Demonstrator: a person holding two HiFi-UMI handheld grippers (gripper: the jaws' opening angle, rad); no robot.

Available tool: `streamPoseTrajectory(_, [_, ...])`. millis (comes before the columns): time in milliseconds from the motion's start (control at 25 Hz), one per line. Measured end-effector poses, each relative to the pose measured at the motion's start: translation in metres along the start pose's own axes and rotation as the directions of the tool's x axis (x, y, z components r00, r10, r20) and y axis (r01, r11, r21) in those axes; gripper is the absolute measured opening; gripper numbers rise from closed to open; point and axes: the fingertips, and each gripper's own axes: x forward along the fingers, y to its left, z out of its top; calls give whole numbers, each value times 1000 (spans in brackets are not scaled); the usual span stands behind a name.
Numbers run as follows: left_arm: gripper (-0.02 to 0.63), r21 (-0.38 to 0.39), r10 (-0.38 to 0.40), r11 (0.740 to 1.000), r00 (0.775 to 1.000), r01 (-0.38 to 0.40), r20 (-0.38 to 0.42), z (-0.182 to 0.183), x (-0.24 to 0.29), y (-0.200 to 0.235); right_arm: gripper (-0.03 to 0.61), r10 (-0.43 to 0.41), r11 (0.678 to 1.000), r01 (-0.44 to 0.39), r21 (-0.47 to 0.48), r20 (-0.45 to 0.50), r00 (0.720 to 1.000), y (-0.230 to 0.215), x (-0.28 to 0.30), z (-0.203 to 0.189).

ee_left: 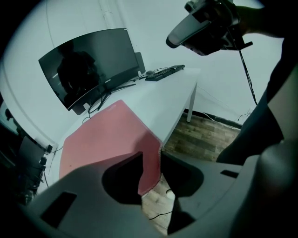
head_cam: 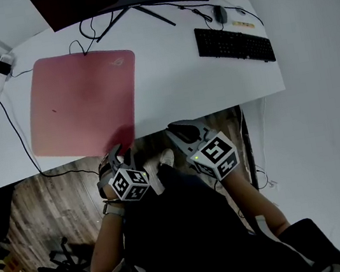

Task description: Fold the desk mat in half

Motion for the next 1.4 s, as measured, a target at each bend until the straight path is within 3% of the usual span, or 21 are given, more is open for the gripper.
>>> streamPoseTrajectory(200, [36,28,-28,999,999,27,45,8,-6,5,41,4,1000,-4,-11,-6,1000,8,7,10])
streamPoseTrajectory(880, [32,-3,-153,988,975,156,161,16,-27,74,41,28,994,-37,-103,-88,996,58,75,42])
streamPoseTrajectory(1400, [31,37,-200,980,950,197,239,16,-49,130,51,-64,976,34,-215,-135,989,81,131,70])
